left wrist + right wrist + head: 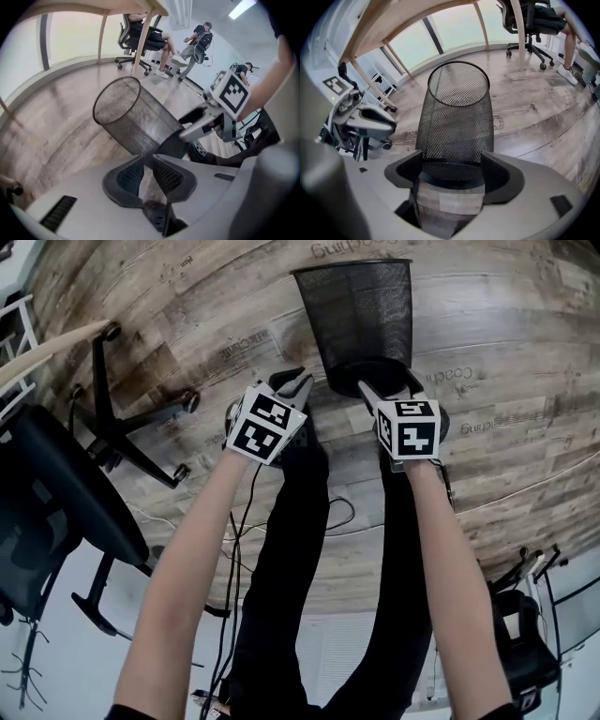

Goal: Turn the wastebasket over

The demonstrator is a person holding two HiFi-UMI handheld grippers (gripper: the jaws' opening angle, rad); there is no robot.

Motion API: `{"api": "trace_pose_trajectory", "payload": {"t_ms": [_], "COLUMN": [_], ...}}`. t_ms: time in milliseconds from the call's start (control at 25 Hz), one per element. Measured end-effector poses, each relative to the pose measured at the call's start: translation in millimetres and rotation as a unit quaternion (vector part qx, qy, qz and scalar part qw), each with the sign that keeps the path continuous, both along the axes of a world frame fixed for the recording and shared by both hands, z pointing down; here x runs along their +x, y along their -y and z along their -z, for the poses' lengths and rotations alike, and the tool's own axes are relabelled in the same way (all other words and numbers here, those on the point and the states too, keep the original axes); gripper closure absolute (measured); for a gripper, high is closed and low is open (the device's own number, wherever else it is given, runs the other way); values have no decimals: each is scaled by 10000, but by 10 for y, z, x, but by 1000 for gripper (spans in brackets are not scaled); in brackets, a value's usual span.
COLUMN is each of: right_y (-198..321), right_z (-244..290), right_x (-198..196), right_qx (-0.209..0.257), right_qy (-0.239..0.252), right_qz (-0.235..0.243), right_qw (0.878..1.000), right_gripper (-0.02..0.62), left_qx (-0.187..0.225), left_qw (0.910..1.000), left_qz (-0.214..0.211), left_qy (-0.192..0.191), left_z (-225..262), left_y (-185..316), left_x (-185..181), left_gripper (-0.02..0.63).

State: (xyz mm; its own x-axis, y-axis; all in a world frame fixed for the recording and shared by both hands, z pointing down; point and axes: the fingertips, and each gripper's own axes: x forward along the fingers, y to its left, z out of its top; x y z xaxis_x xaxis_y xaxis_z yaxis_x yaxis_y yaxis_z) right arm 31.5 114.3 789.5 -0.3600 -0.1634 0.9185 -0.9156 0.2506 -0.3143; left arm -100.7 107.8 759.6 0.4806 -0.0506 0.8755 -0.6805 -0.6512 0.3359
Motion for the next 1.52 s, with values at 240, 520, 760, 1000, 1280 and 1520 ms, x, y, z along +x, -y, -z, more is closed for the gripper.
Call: {"api": "trace_pose_trajectory", "payload": {"t_ms": [240, 520, 760, 1000, 1280, 1520], "right_y": [-13, -22, -15, 1, -24, -7], "right_z": [13, 76, 86, 89, 86, 87], "right_x": [-117, -219, -245, -202, -220, -150], "right_qx": [7, 165, 397, 464, 448, 455], "right_qy": [-254, -327, -293, -196, -211, -32], "right_qz": [89, 90, 85, 78, 108, 261], "right_qw": [9996, 9993, 9987, 9987, 9987, 9986], "right_gripper": [224, 224, 224, 224, 224, 224], "left_qx": [921, 1339, 879, 725, 500, 527], "left_qw": [9957, 9857, 9838, 9828, 9810, 9726], "left_qz": [-139, -1018, -1537, -1687, -1853, -2241], "left_qy": [15, 27, 269, 191, 272, 314], "left_z": [345, 492, 184, 128, 125, 176], "left_y": [1169, 1823, 1862, 1829, 1804, 1814], "left_x": [53, 439, 601, 658, 631, 627], "left_gripper": [509, 429, 333, 353, 367, 433]}}
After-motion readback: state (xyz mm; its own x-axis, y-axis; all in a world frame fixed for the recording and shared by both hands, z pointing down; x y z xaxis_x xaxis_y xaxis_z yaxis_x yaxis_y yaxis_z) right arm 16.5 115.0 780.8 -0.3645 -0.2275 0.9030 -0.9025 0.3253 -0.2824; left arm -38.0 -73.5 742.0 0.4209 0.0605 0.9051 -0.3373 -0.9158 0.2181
